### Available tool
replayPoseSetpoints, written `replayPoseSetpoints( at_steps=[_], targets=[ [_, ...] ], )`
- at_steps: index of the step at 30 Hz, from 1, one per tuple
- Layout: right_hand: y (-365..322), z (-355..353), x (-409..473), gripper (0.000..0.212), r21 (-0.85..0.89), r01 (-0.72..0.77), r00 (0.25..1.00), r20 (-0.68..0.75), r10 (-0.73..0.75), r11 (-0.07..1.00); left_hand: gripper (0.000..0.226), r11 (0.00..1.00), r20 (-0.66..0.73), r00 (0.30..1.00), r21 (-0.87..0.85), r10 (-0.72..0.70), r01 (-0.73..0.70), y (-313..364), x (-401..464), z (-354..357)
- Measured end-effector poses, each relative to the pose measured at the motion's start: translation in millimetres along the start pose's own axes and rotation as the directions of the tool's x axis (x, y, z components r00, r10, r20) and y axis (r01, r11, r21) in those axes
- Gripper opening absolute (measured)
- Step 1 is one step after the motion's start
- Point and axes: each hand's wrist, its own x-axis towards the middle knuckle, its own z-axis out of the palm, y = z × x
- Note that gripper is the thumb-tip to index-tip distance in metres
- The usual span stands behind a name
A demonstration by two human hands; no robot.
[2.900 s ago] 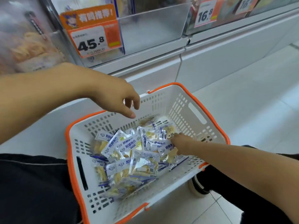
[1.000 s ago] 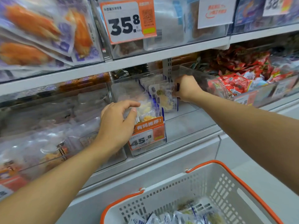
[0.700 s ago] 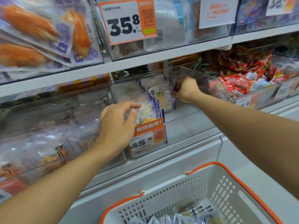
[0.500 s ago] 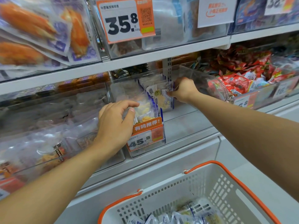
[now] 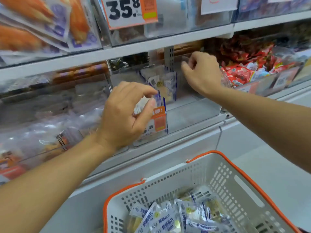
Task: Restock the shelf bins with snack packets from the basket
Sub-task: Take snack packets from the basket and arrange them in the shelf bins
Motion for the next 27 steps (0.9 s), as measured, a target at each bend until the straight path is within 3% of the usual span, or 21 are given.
replayPoseSetpoints(
  at_steps=[2,3,4,5,6,7,8,9,10,11,12,16,18,23,25,27],
  targets=[
    [-7.3,-20.7,-30.2,0.046,0.089,0.169,0.982,-0.102,-0.160,0.982,0.012,0.986,0.207,0.969,-0.129,0.134,-0.108,14.6,-5.3,1.1],
    [-6.3,-25.2,-51.8,0.050,0.178,0.248,0.967,-0.098,-0.233,0.952,0.014,0.980,0.358,0.922,-0.179,0.148,-0.088,19.7,-10.4,6.0],
    [0.4,-24.6,-79.6,0.050,0.242,0.279,0.960,-0.051,-0.275,0.929,0.015,0.981,0.538,0.831,-0.190,0.141,-0.044,23.9,-18.1,12.2],
    [14.1,-18.5,-111.1,0.050,0.264,0.275,0.954,0.041,-0.296,0.924,0.018,0.987,0.718,0.684,-0.161,0.130,-0.019,25.7,-26.0,19.1],
    [26.9,-14.0,-145.1,0.049,0.247,0.245,0.931,0.211,-0.299,0.938,0.021,0.993,0.863,0.494,-0.114,0.107,-0.016,25.9,-35.4,26.4],
    [43.6,-7.1,-181.9,0.049,0.194,0.186,0.851,0.459,-0.256,0.963,0.026,0.997,0.949,0.305,-0.074,0.079,-0.026,25.6,-47.0,33.5],
    [62.6,2.3,-217.7,0.045,0.092,0.130,0.668,0.727,-0.156,0.987,0.029,0.999,0.988,0.146,-0.043,0.047,-0.032,25.2,-57.6,38.6],
    [80.8,12.3,-253.3,0.037,-0.054,0.104,0.389,0.921,0.010,0.993,0.032,1.000,0.999,0.027,-0.016,0.016,-0.021,25.3,-67.8,42.0],
    [99.1,22.7,-287.0,0.032,-0.193,0.103,0.113,0.977,0.181,0.976,0.035,1.000,0.998,-0.056,0.011,-0.011,-0.009,25.6,-75.6,44.6],
    [115.0,31.1,-316.5,0.036,-0.275,0.112,-0.067,0.957,0.284,0.955,0.037,0.999,0.993,-0.112,0.034,-0.034,-0.005,25.9,-80.4,47.6],
    [125.4,36.1,-340.6,0.041,-0.308,0.119,-0.145,0.935,0.324,0.944,0.039,0.999,0.989,-0.139,0.051,-0.051,-0.004,26.6,-82.4,50.0],
    [131.5,49.2,-408.0,0.064,-0.252,-0.004,-0.044,0.967,0.252,0.968,0.040,0.997,0.991,-0.125,0.053,-0.047,0.047,33.2,-81.5,54.5],
    [122.4,58.5,-427.5,0.061,-0.229,-0.057,-0.055,0.973,0.226,0.972,0.039,0.996,0.992,-0.114,0.057,-0.049,0.067,33.9,-80.4,53.4],
    [110.7,76.3,-421.6,0.032,-0.157,-0.114,-0.202,0.971,0.132,0.981,0.040,0.995,0.988,-0.136,0.084,-0.076,0.052,29.4,-80.8,49.9],
    [103.6,70.5,-388.8,0.029,-0.060,-0.146,-0.165,0.986,0.036,0.987,0.043,0.994,0.986,-0.141,0.097,-0.088,0.056,28.1,-80.5,48.7],
    [91.3,53.9,-343.2,0.029,0.060,-0.051,-0.083,0.995,-0.064,0.997,0.050,0.988,0.982,-0.149,0.129,-0.116,0.081,27.7,-78.2,45.5]
  ],
)
